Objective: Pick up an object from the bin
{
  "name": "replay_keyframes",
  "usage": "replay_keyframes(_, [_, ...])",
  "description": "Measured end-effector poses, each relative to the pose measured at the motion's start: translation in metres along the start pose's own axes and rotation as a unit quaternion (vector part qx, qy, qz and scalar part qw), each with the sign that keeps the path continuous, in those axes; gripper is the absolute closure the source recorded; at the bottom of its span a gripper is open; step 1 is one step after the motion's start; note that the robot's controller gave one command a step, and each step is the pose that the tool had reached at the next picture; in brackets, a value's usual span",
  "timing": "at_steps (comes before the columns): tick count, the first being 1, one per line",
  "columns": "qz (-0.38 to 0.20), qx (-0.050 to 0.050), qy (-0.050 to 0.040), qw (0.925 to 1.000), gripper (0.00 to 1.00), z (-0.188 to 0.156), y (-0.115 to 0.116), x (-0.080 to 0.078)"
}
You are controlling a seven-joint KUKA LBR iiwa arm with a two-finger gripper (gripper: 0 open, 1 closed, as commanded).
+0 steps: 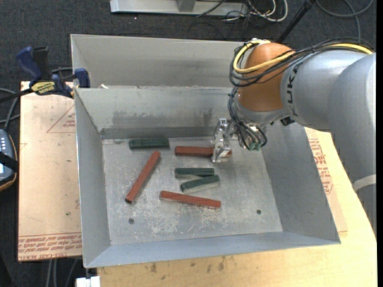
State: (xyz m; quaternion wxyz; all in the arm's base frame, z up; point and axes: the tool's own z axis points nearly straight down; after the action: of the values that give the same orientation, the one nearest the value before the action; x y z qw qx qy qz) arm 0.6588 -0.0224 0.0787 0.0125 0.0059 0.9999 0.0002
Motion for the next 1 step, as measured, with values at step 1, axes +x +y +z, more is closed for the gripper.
replay_keyframes(1, [0.0, 0.0, 0.0094, 1.0, 1.0, -0.0364, 0.0004, -0.0024])
